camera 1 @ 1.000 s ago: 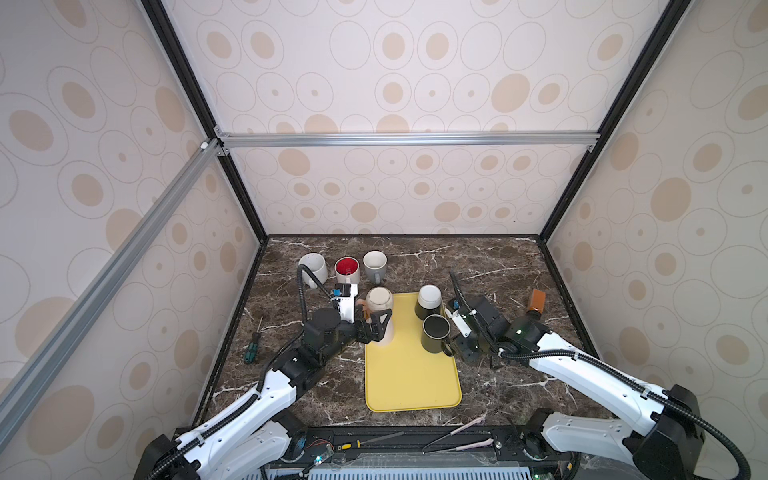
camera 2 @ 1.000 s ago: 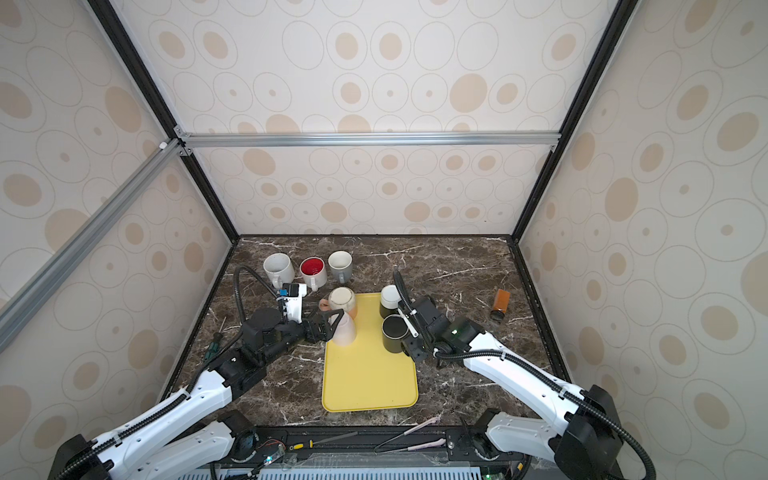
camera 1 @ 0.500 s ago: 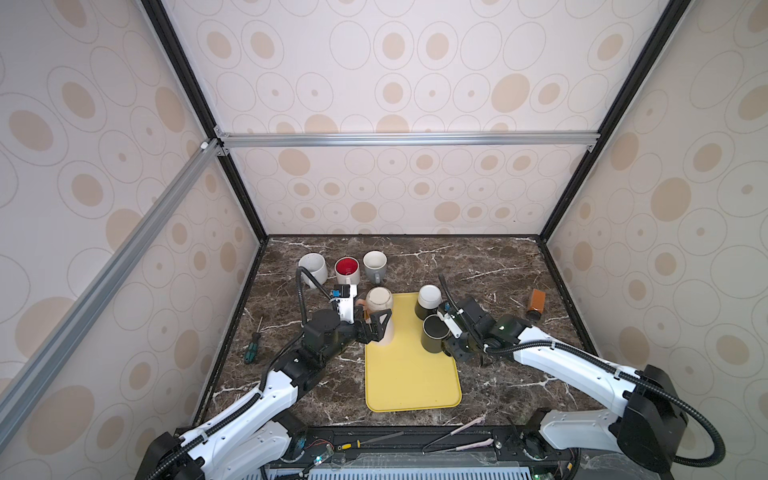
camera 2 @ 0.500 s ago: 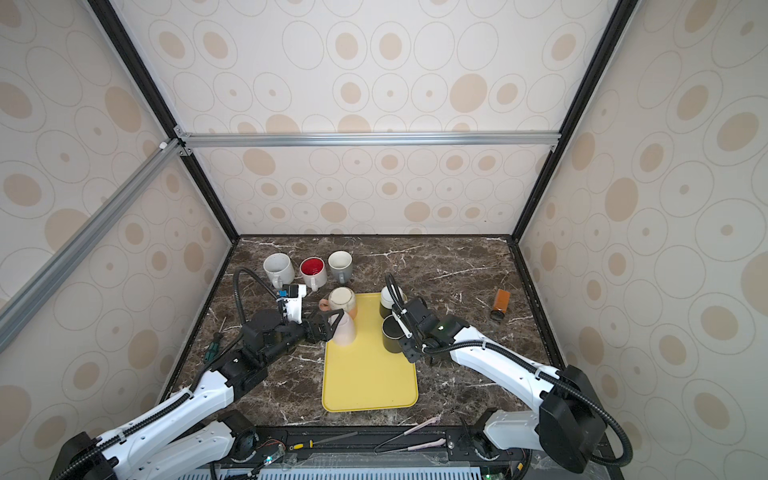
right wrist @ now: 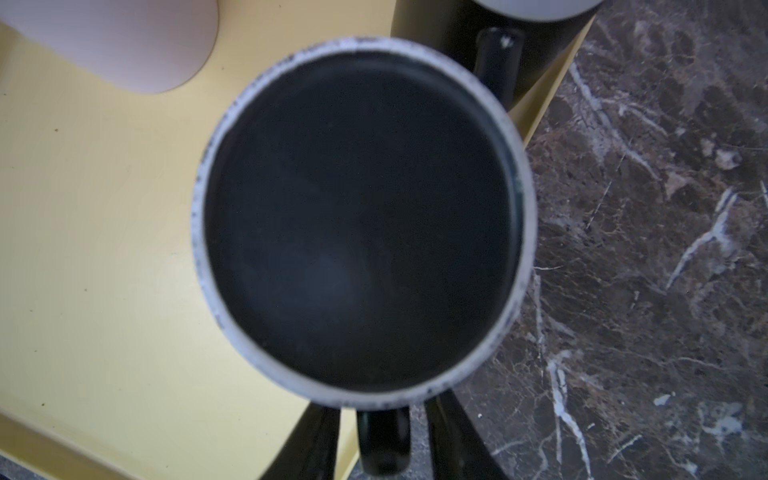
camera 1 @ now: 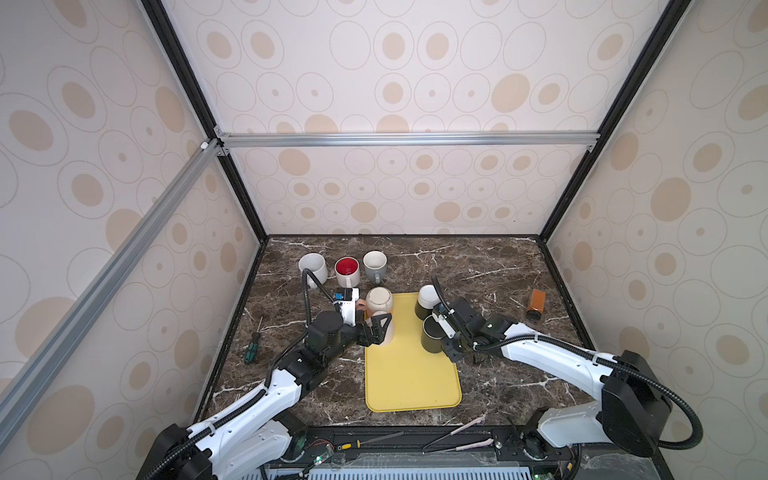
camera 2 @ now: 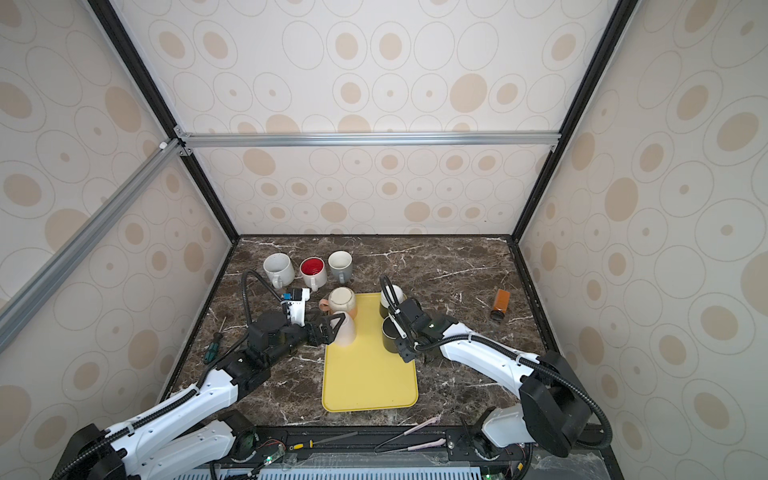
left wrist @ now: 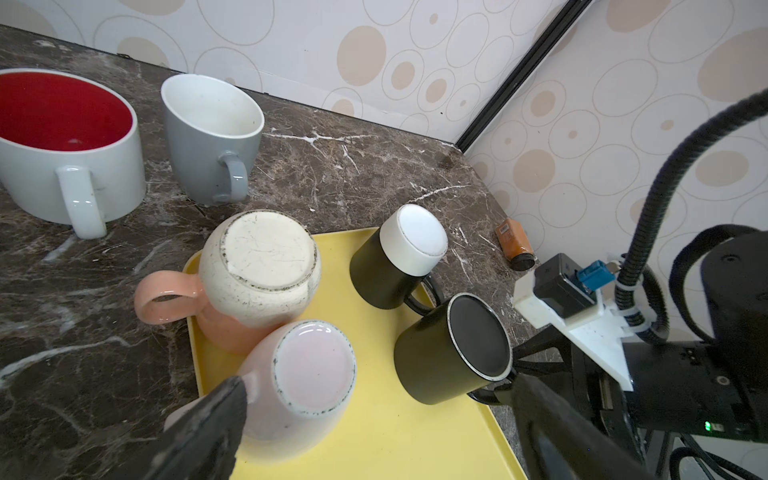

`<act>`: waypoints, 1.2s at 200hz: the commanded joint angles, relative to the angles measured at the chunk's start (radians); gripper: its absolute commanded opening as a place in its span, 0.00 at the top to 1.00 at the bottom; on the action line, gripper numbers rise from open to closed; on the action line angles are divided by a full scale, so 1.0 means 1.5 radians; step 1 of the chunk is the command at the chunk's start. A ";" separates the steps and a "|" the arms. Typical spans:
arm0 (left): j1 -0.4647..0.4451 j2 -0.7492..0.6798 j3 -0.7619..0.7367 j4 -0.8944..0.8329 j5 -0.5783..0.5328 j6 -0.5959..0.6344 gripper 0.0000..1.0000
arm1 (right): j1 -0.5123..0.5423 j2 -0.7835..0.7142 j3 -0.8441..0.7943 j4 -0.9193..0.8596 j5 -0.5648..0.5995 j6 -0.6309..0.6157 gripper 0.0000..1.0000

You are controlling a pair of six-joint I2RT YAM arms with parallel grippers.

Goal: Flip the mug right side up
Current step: 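Lower the right gripper onto the black mug's base and close, then lift the black mug with the right gripper while the left reaches its opening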

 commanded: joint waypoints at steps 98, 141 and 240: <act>0.008 0.021 -0.006 0.045 0.012 -0.004 0.00 | -0.002 0.028 0.006 -0.002 0.005 0.006 0.84; 0.008 0.022 -0.009 0.044 0.011 -0.008 0.00 | -0.003 0.008 0.013 -0.019 -0.004 0.015 1.00; 0.040 -0.024 -0.002 0.121 0.105 -0.084 0.02 | 0.003 -0.166 0.120 -0.073 -0.062 0.092 1.00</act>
